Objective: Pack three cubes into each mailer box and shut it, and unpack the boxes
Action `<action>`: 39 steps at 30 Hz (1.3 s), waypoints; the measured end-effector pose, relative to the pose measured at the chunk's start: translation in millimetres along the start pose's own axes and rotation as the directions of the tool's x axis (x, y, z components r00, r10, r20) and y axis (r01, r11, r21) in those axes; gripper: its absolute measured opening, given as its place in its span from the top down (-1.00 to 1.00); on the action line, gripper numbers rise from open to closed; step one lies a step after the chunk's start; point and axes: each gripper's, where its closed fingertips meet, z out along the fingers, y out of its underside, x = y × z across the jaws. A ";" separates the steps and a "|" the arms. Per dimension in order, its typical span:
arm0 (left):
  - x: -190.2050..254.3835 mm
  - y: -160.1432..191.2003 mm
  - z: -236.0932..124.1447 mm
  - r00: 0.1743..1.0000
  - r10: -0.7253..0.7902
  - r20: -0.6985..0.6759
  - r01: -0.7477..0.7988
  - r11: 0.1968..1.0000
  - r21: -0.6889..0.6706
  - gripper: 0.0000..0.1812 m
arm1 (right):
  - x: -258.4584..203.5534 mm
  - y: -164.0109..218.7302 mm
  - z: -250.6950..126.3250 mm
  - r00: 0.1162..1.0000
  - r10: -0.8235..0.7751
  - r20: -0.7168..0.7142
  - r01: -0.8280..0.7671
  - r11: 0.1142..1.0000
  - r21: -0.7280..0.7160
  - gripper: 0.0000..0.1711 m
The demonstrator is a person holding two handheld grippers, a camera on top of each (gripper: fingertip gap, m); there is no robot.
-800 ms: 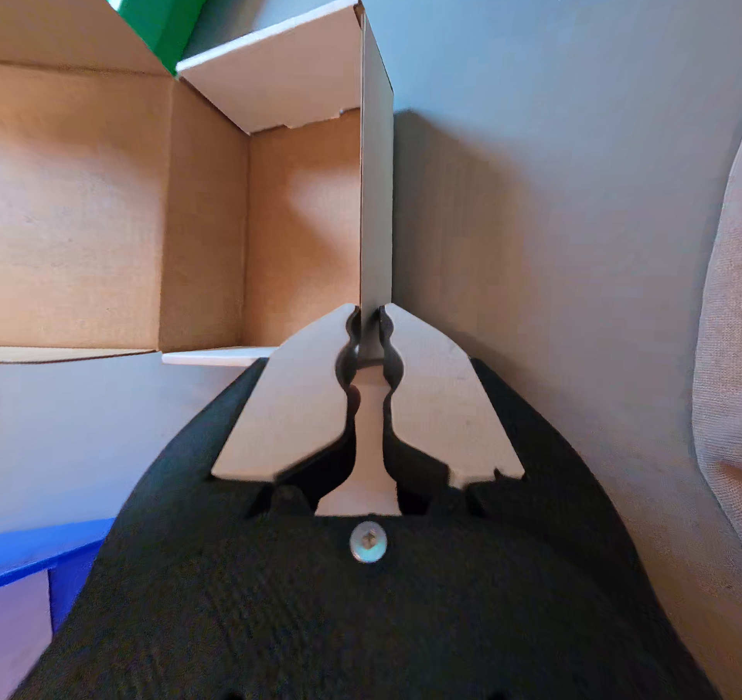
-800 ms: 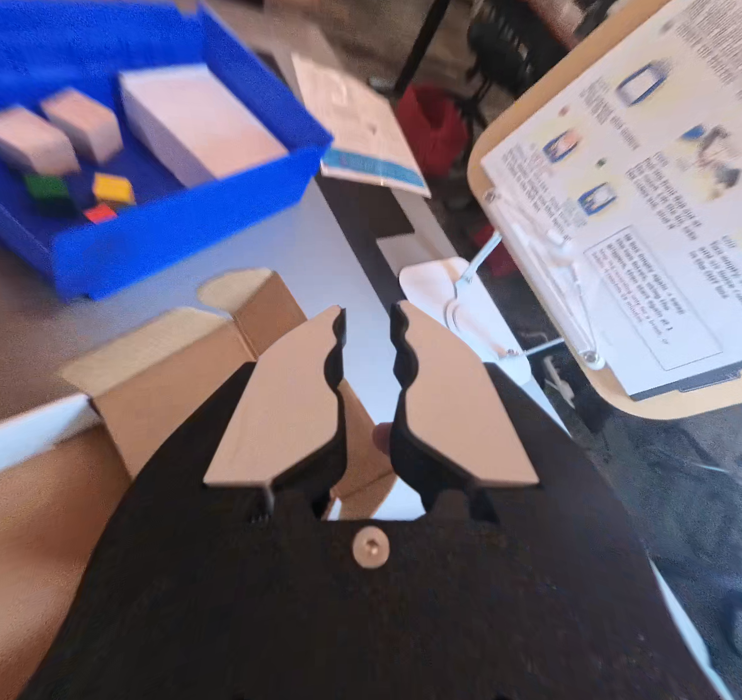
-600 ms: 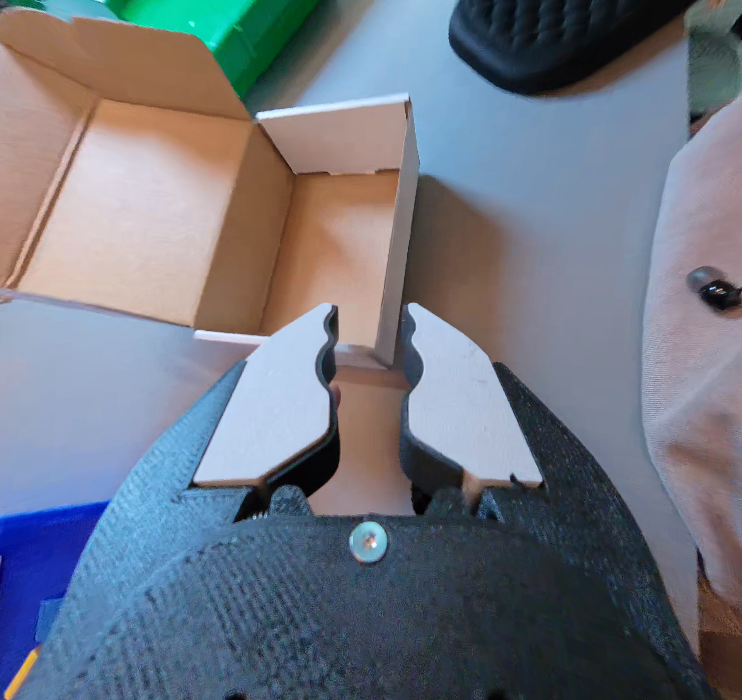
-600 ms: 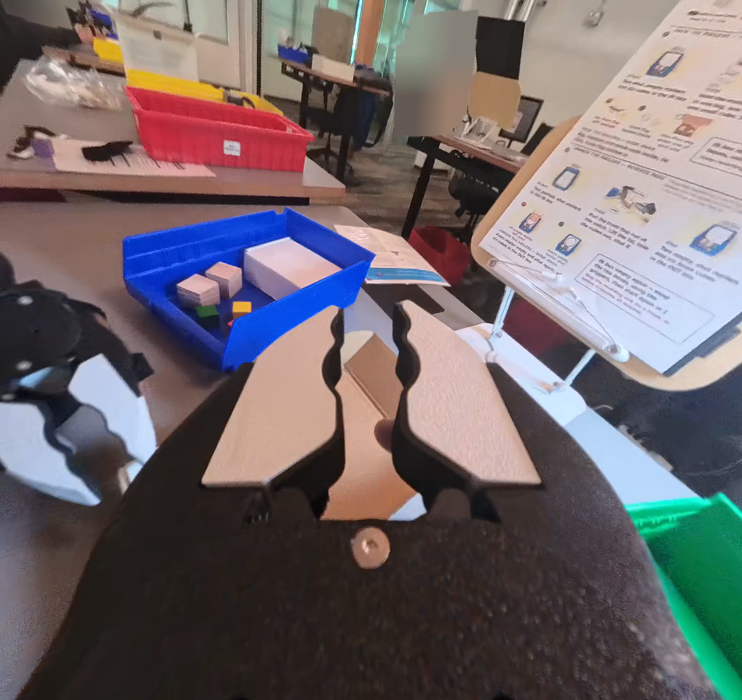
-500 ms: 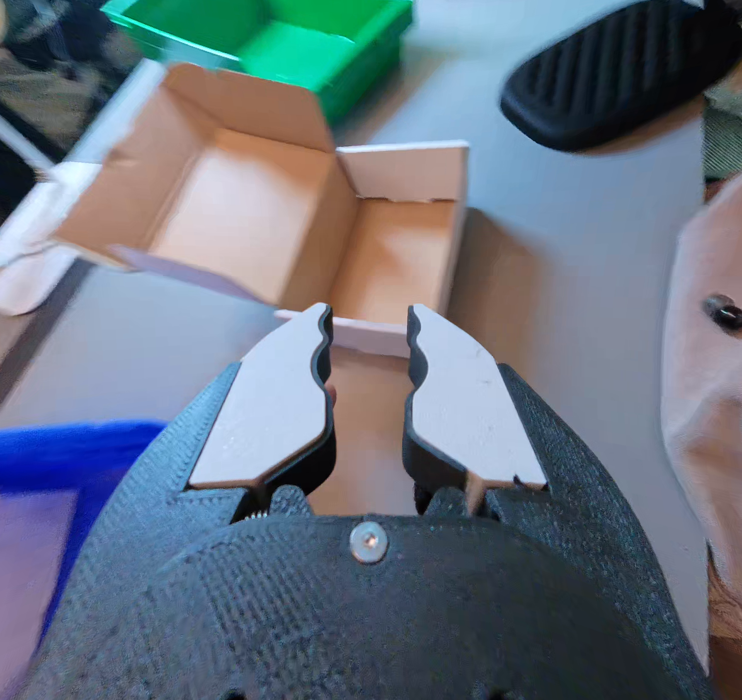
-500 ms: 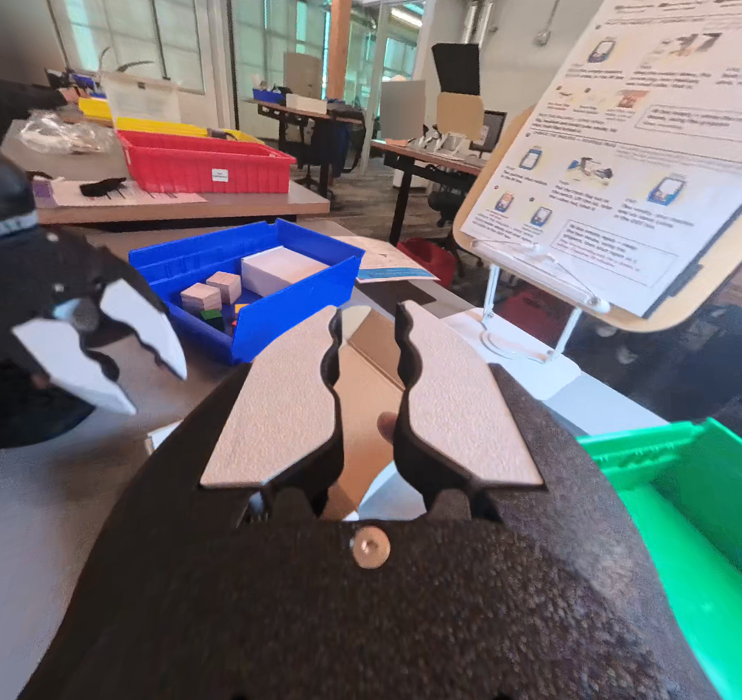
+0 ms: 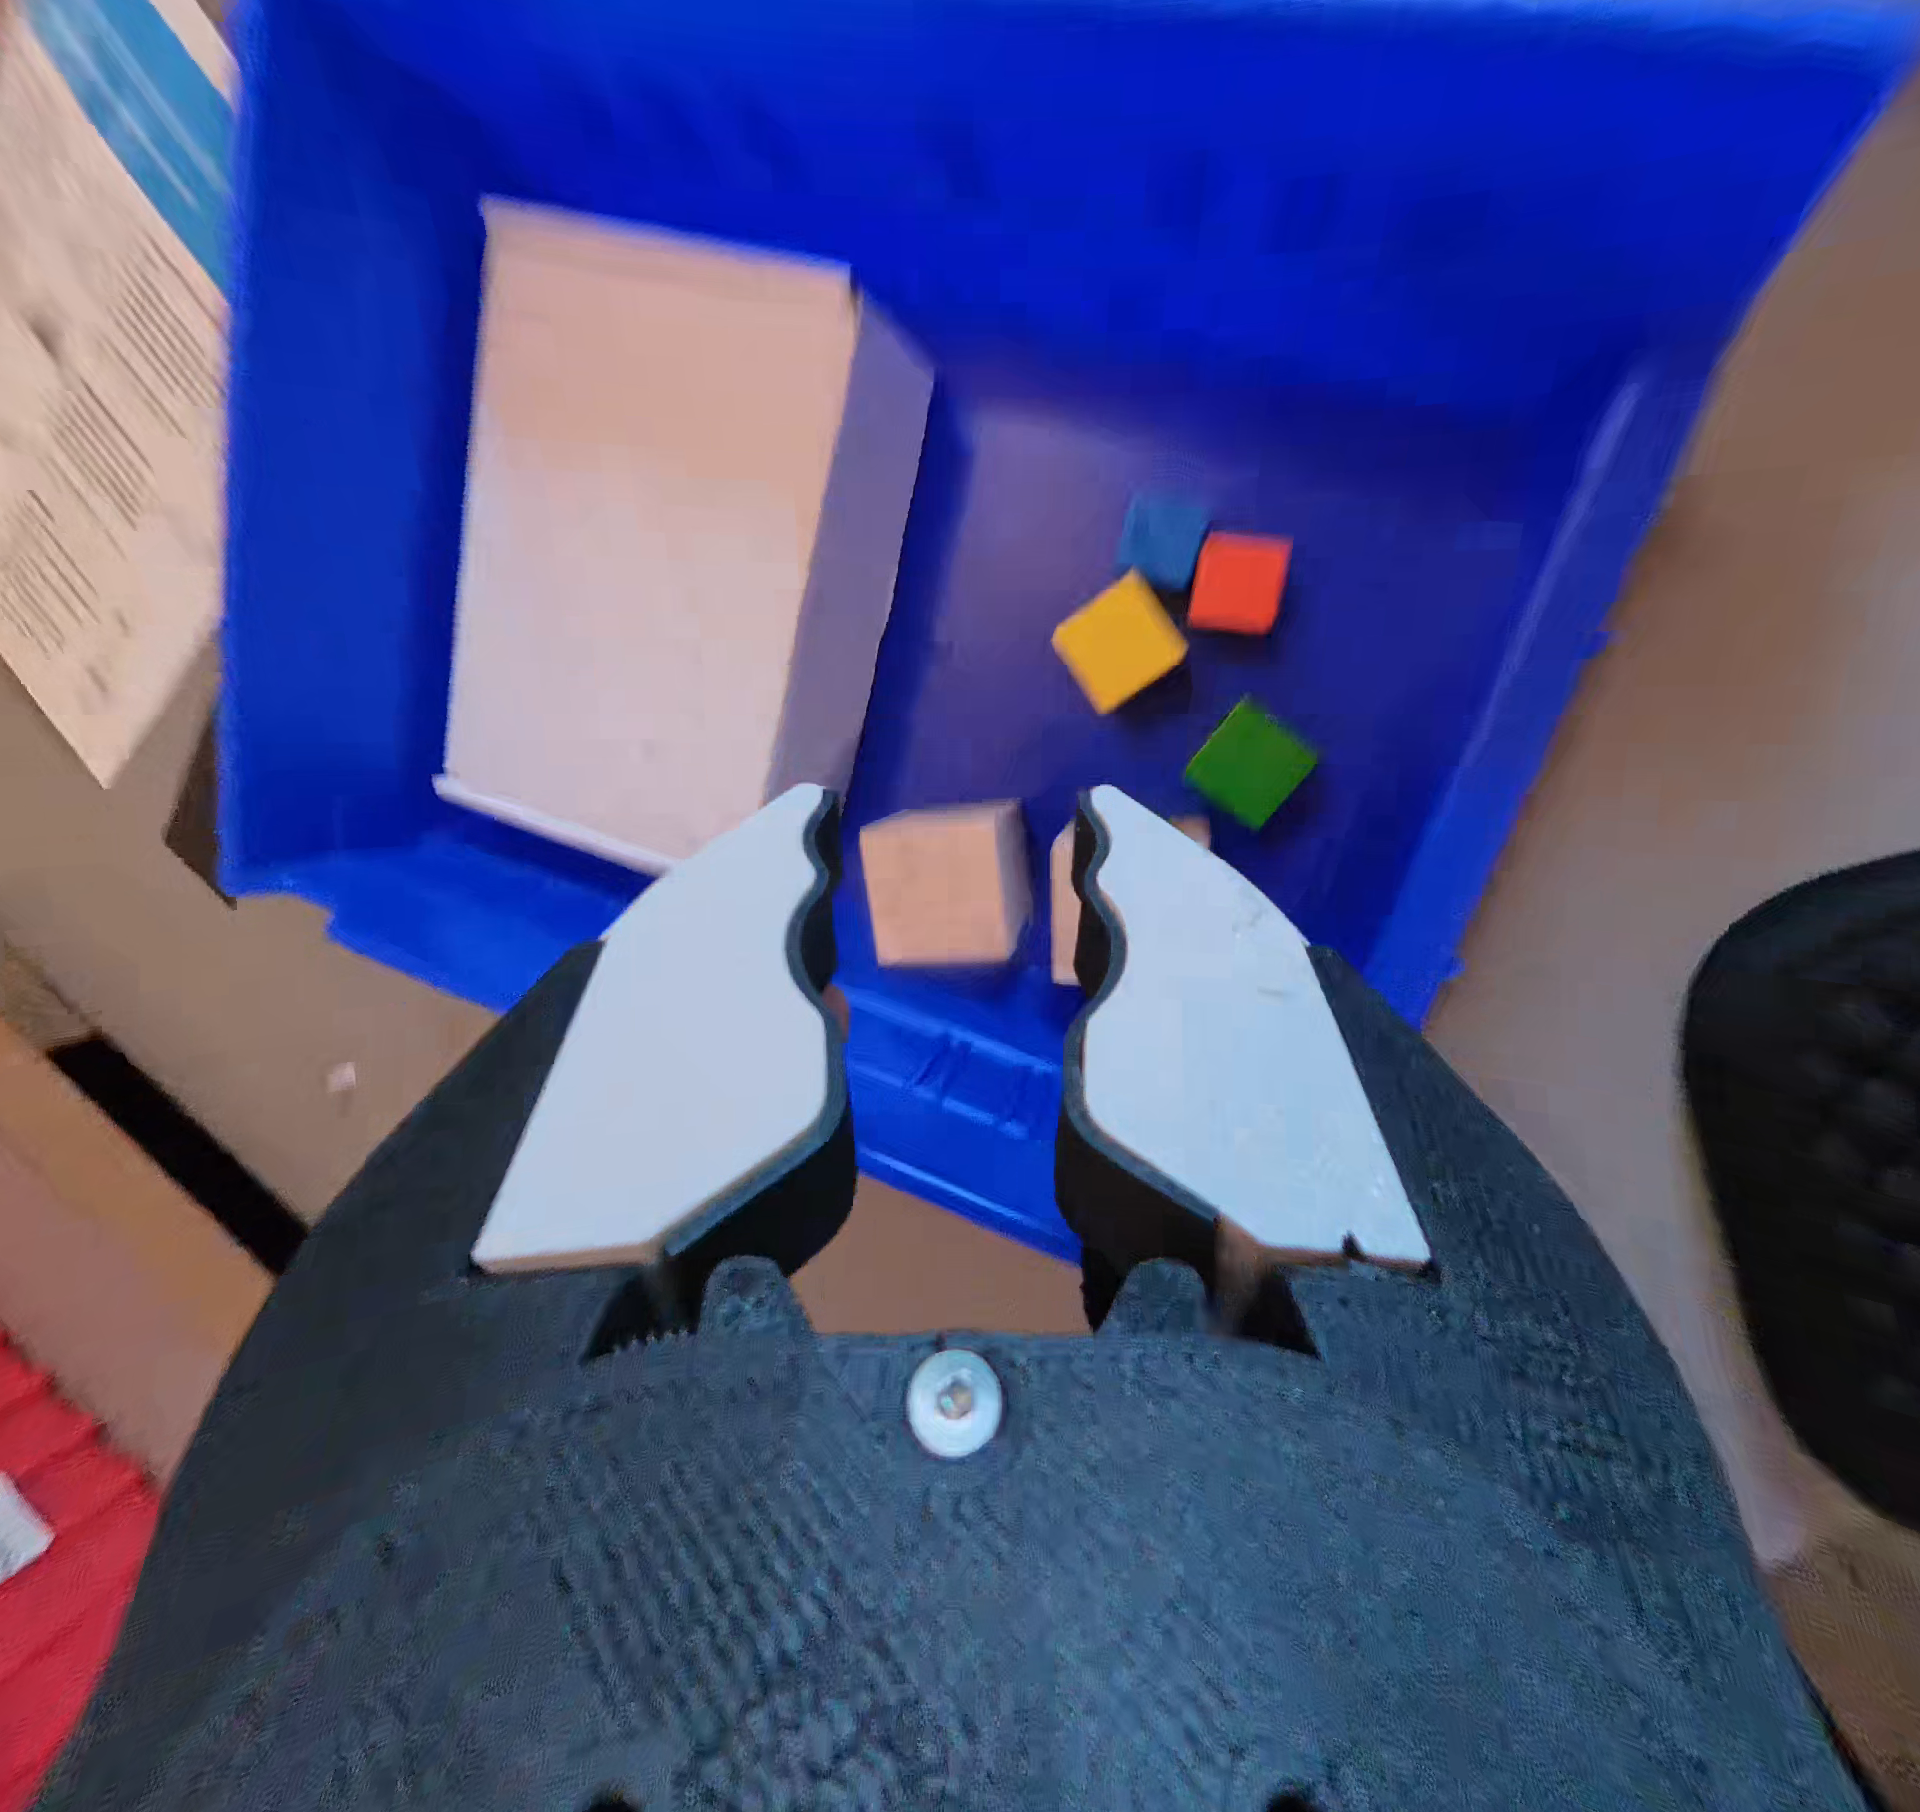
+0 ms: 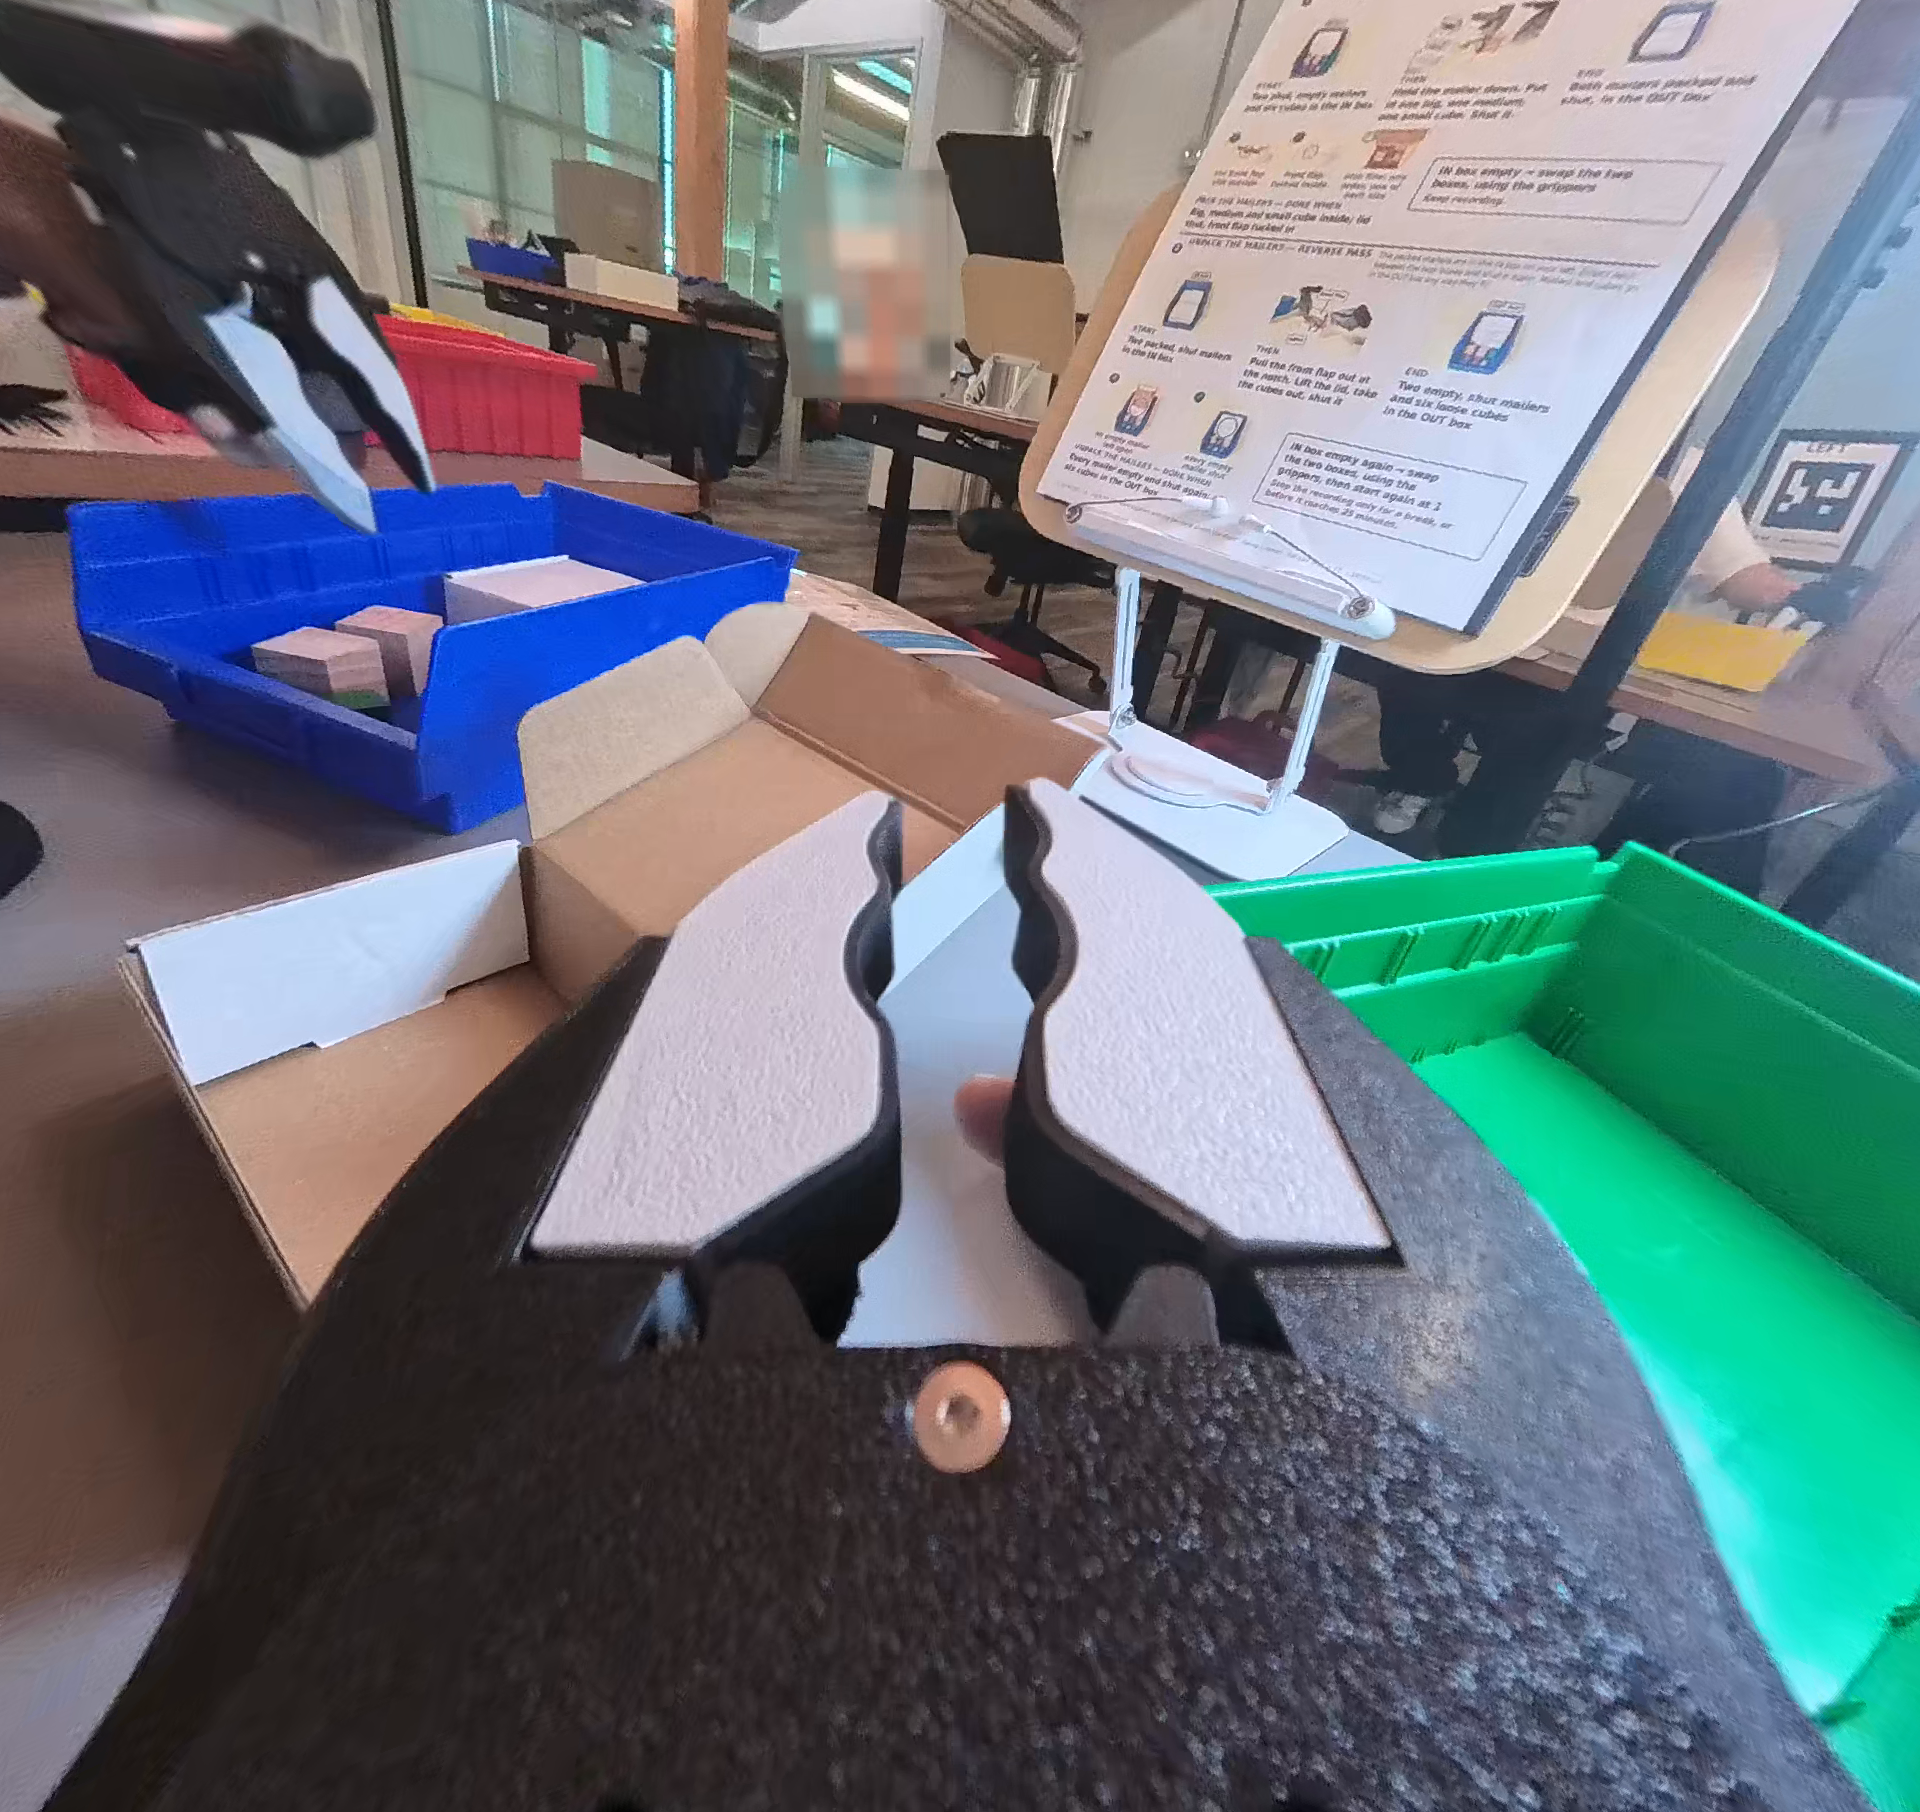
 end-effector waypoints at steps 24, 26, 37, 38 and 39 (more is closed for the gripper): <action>-0.8 25.7 45.1 0.980 0.141 -0.144 -0.186 0.904 -0.385 0.51 | -6.0 15.1 -0.8 1.000 -0.002 0.029 0.004 0.999 -0.052 0.83; 11.7 -13.9 19.0 0.974 0.192 -0.119 -0.217 0.943 -0.254 0.51 | -4.2 13.9 -0.7 1.000 0.004 0.023 -0.003 0.999 -0.043 0.84; 212.5 -166.0 -13.8 0.800 0.528 -0.285 -0.556 0.831 -0.022 0.51 | 13.6 9.0 -7.1 0.996 0.036 -0.086 -0.037 0.999 -0.006 0.74; 220.6 -168.6 -3.4 0.789 0.537 -0.299 -0.576 0.816 -0.053 0.51 | 16.2 8.5 -8.7 0.994 0.043 -0.097 -0.043 0.999 -0.004 0.72; 227.2 -169.7 7.0 0.780 0.539 -0.319 -0.590 0.803 -0.084 0.51 | 18.5 8.2 -10.2 0.993 0.046 -0.107 -0.046 0.999 -0.003 0.70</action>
